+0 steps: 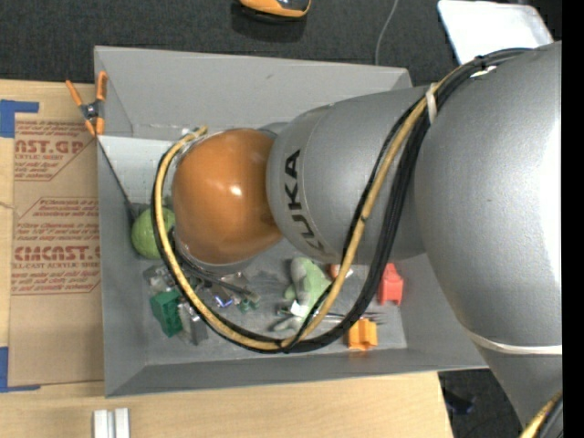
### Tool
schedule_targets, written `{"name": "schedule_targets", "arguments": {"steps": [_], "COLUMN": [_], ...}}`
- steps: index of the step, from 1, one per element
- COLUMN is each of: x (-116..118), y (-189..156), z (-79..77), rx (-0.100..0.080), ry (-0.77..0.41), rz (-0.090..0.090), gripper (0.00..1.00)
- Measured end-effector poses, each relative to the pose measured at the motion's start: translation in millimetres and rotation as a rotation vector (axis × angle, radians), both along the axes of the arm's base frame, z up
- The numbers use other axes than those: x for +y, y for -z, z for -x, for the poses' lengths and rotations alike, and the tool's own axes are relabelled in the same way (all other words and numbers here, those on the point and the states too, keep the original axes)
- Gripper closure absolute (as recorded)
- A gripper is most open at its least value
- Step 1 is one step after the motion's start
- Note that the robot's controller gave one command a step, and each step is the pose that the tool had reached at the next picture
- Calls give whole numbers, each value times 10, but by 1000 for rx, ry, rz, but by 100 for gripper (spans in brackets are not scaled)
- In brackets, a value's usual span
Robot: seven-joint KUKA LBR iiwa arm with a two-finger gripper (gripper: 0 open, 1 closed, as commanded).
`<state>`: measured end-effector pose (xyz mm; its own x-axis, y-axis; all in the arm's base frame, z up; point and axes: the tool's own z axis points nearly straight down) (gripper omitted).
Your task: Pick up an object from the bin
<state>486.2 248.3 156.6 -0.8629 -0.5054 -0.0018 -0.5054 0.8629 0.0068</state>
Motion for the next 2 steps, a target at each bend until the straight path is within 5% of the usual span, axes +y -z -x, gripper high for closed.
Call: {"name": "schedule_targets", "arguments": {"steps": [2], "x": [14], "y": [-821], "z": [-12], "rx": [-7], "ry": [-1], "rz": [-3], "gripper": [100]}}
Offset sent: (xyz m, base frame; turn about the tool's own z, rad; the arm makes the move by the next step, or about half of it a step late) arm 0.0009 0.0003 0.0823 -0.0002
